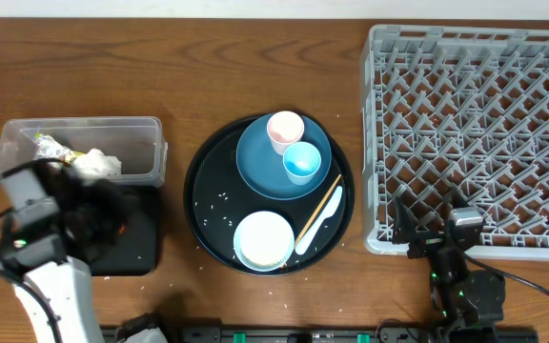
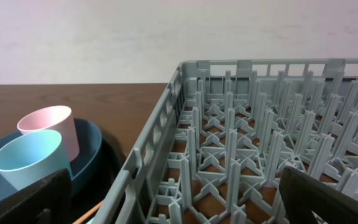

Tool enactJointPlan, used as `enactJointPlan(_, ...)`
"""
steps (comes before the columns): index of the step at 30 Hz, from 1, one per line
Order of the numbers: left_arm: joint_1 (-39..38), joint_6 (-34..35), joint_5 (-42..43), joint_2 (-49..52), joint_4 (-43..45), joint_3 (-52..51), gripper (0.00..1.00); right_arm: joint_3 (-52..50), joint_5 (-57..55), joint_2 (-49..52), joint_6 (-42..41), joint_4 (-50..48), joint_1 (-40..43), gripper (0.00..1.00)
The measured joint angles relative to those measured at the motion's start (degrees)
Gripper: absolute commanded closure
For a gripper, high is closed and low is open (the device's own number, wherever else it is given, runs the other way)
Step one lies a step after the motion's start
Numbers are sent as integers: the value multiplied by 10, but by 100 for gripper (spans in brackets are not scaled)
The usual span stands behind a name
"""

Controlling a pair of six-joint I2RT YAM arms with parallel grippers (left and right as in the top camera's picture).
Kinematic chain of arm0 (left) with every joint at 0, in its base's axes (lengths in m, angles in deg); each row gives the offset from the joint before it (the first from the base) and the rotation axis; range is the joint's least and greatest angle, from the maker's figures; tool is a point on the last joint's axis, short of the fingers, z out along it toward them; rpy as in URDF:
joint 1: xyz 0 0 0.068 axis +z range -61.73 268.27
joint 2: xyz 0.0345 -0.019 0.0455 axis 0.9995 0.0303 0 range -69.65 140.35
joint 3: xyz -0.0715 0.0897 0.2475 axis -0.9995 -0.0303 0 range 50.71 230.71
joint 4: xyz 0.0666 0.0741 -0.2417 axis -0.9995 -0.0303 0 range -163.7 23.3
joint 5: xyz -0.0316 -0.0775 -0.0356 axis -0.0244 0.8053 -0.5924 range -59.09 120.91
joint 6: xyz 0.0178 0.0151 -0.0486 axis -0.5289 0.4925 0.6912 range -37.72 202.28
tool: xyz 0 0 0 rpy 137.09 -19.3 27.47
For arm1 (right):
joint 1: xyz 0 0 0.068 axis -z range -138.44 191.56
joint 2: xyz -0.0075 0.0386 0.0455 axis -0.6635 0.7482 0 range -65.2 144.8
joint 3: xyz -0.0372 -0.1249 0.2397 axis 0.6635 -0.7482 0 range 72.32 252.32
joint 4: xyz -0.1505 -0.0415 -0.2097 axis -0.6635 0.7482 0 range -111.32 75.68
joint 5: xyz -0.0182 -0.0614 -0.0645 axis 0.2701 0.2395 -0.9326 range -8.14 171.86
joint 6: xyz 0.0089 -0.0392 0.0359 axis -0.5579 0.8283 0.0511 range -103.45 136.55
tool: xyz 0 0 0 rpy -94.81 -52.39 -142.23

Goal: Sort waste into correct bins and load items into the dishwasher rack

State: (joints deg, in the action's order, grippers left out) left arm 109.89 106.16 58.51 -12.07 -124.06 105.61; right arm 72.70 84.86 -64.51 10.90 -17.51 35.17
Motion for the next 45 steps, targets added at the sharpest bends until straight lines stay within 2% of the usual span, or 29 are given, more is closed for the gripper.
enactJointPlan(4, -135, -26, 20, -9, -1, 0, 64, 0, 0, 0, 0, 0, 0, 1)
enactJointPlan(12, -405, -37, -8, 37, 88, 0, 64, 0, 0, 0, 0, 0, 0, 1)
enactJointPlan(17, -543, -8, -62, 112, 138, 1, 65, 0, 0, 0, 0, 0, 0, 1)
enactJointPlan(21, -623, 34, -116, 184, 157, 1, 73, 0, 0, 0, 0, 0, 0, 1)
enactJointPlan(24, -655, 68, -152, 227, 161, 1, 77, 0, 0, 0, 0, 0, 0, 1)
enactJointPlan(29, -675, 109, -179, 264, 176, 1, 77, 0, 0, 0, 0, 0, 0, 1)
enactJointPlan(45, -736, 150, -232, 349, 203, 1, 76, 0, 0, 0, 0, 0, 0, 1)
